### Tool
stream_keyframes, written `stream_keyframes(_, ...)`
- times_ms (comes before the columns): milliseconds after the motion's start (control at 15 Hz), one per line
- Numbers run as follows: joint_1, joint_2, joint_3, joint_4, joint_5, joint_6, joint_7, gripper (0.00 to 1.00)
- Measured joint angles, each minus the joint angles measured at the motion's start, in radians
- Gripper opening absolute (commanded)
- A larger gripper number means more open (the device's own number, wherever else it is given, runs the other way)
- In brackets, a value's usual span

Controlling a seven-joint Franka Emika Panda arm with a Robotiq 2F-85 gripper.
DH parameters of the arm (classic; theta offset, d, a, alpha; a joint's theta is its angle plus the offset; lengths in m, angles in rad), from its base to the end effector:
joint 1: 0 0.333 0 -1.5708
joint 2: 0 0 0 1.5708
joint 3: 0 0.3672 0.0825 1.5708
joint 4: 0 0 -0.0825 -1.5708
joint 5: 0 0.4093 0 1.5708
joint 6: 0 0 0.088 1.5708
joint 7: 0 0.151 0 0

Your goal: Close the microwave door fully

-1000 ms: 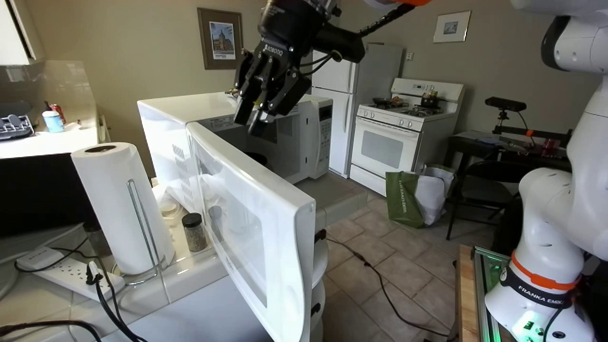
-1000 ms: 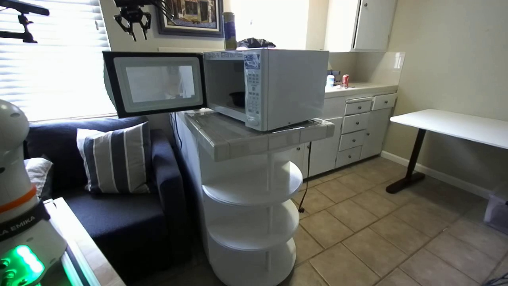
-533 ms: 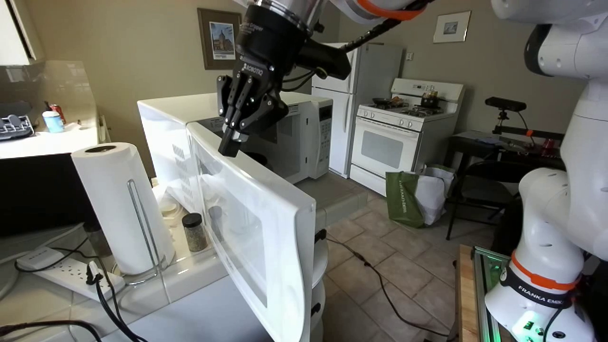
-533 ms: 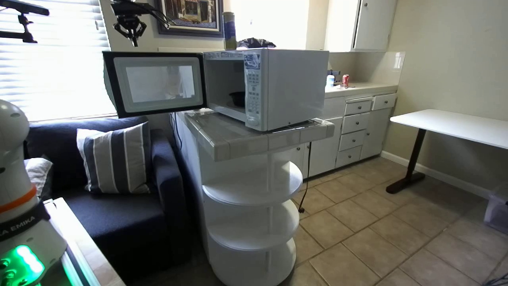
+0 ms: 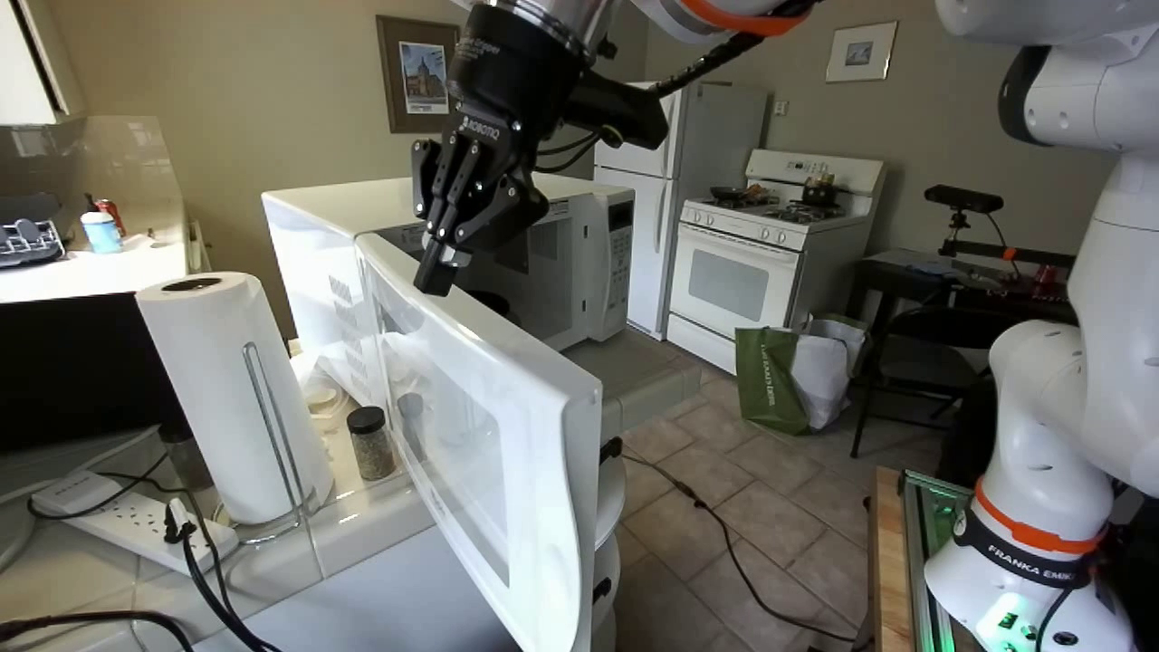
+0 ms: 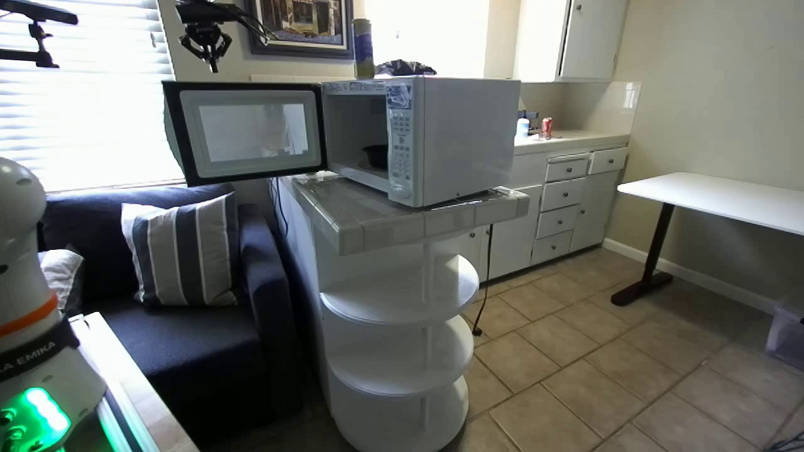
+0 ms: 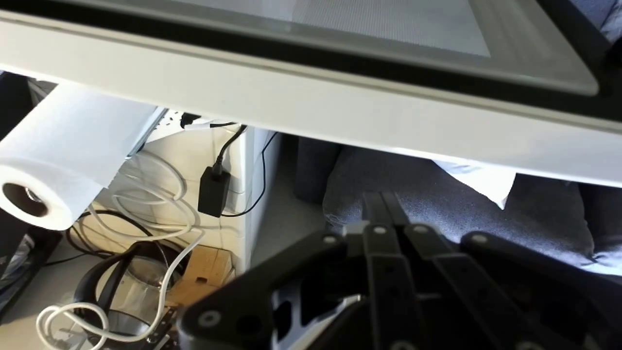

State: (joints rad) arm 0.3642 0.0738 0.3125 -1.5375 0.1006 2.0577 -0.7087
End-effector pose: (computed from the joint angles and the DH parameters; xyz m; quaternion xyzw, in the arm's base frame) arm 0.5177 0.4175 0.6637 -0.7589 -0.6091 -0.2236 0.0559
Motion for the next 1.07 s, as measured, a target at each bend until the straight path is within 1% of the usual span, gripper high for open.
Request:
stream_keyframes(133, 0.000, 0.003, 0.012, 0.000, 0.025, 0.000, -0.006, 0.00)
stream_keyframes(400, 0.001, 0.018, 0.042, 0.000, 0.124, -0.002, -0.029, 0.00)
stream_keyframes(533, 0.001, 0.027, 0.048, -0.002, 0.151, -0.008, -0.025, 0.00)
stream_keyframes(800, 0.000, 0.035, 0.048, -0.009, 0.164, -0.041, -0.005, 0.00)
stream_keyframes(1067, -0.002, 0.030, 0.047, -0.006, 0.151, -0.109, 0.044, 0.00)
